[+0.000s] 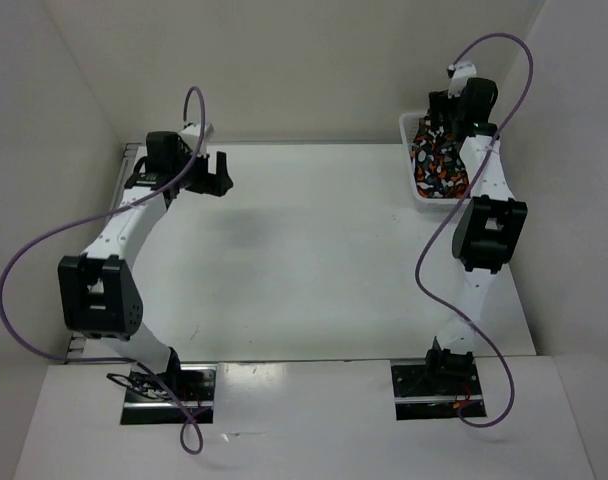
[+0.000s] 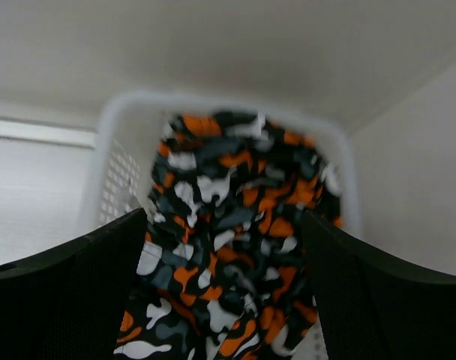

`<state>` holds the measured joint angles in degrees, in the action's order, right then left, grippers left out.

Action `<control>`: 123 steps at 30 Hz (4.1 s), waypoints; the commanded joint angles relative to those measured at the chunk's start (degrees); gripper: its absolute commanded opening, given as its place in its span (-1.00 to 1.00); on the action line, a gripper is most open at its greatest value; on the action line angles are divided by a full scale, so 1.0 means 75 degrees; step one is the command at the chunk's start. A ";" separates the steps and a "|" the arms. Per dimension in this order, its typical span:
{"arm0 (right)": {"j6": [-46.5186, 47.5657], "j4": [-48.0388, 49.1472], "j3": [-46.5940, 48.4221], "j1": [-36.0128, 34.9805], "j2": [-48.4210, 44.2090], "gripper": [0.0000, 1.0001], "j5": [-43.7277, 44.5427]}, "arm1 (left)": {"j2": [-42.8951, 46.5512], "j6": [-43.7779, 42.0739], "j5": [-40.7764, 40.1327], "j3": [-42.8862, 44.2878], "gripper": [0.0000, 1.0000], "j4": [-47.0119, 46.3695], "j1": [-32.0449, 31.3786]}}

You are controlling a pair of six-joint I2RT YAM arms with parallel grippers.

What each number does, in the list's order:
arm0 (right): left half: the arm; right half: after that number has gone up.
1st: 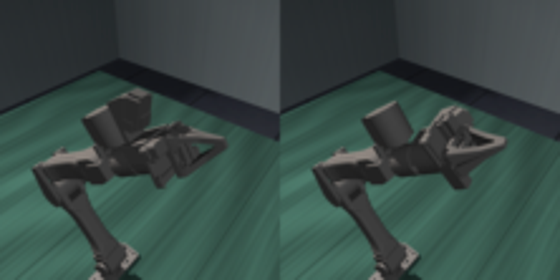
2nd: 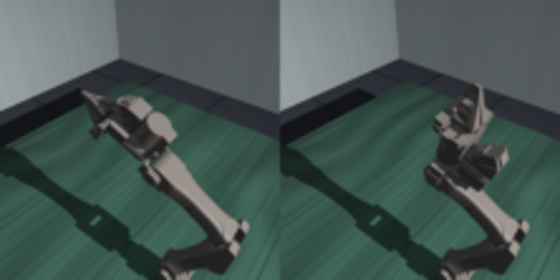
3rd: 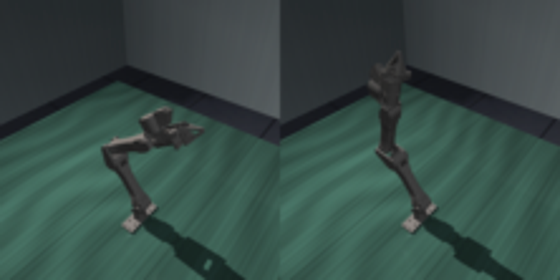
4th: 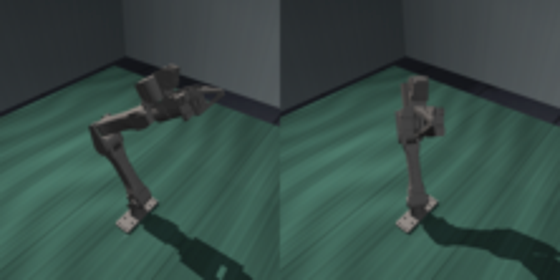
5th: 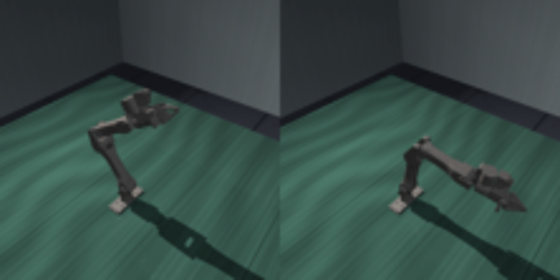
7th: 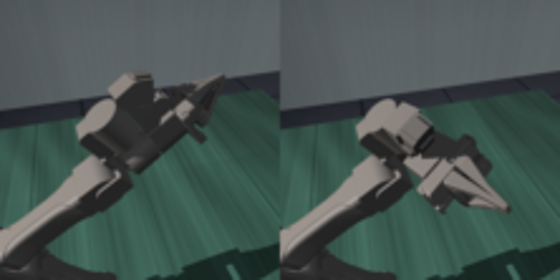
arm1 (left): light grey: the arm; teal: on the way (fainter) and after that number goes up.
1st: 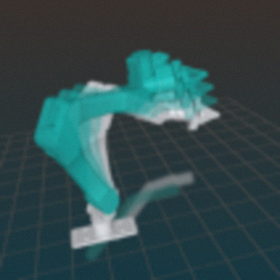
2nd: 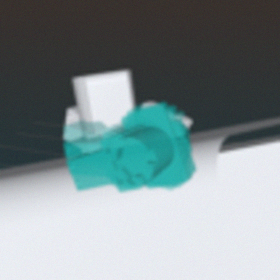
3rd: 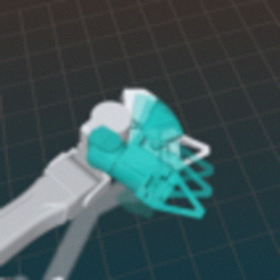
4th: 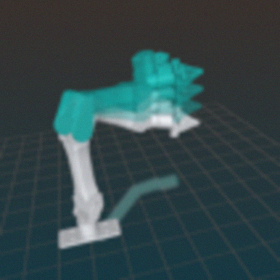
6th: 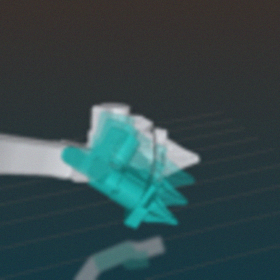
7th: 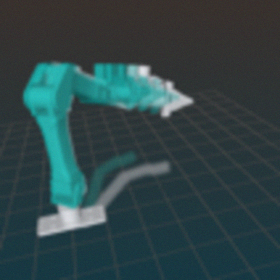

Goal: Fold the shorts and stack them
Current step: Grab the shorts from the pile, then move the shorts to the center of the board

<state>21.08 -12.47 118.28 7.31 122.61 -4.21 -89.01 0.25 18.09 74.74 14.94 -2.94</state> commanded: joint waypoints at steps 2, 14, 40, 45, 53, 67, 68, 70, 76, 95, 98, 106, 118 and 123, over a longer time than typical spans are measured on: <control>-0.2083 -0.1502 0.1466 -0.0073 0.1308 0.76 0.0384 | -0.0835 -0.0034 0.0681 0.0500 0.98 0.1994 0.0264; -0.2811 -0.2438 0.4490 -0.0002 0.3831 0.83 0.0840 | -0.1701 -0.0034 0.0085 0.0910 0.98 0.1840 0.0193; -0.4100 -0.2873 0.6821 -0.1115 0.1877 -1.00 0.5367 | 0.0383 -0.0034 -0.0267 -0.0063 0.98 0.1266 0.0193; -0.4100 -0.3200 0.8201 -0.2086 0.0868 -1.00 0.4525 | 0.0887 -0.0034 0.0329 -0.0297 0.98 0.1126 0.0813; -0.4650 -0.3833 0.8206 -0.4700 0.0317 -1.00 0.1069 | 0.2139 -0.0034 0.0544 -0.0905 0.98 0.1055 0.1657; -0.5190 -0.4150 0.5853 -0.5569 0.0527 -0.71 -0.0248 | 0.3583 -0.0034 -0.0115 -0.1704 0.98 0.0903 0.2443; -0.5190 -0.4150 0.5317 -0.5661 0.0411 -0.56 -0.0178 | 0.3583 -0.0034 -0.0115 -0.1704 0.98 0.0903 0.2443; -0.5330 -0.4150 0.4554 -0.5744 -0.0043 0.52 0.0570 | 0.3583 -0.0034 0.0130 -0.1774 0.98 0.0832 0.2443; -0.4734 -0.3694 -0.0037 -0.5744 -0.2410 0.98 0.1745 | 0.3337 -0.0034 0.0494 -0.1926 0.98 0.0599 0.2443; -0.1452 0.2189 -0.7262 -0.5358 -0.2825 0.95 0.0842 | 0.2845 -0.0034 0.1245 -0.2629 0.98 0.1125 0.2443; -0.1276 0.2084 -0.7216 -0.5358 -0.2754 0.37 0.0655 | 0.2845 -0.0034 0.1152 -0.2711 0.98 0.1125 0.2443; -0.1346 0.1603 -0.7309 -0.5862 -0.3057 -0.63 0.0312 | 0.2985 -0.0034 0.0893 -0.2793 0.98 0.1043 0.2443; -0.0164 0.0375 -0.7133 -0.5476 -0.4172 0.97 0.0891 | 0.2342 -0.0034 0.0637 -0.3285 0.98 0.0961 0.1777; 0.0517 -0.0259 -0.7591 -0.5381 -0.4324 0.99 0.0023 | 0.1267 -0.0034 -0.1456 -0.3298 0.98 0.0122 0.1013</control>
<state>20.78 -9.45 62.96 -33.12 92.16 0.64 -75.75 0.21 17.10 50.13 21.52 5.63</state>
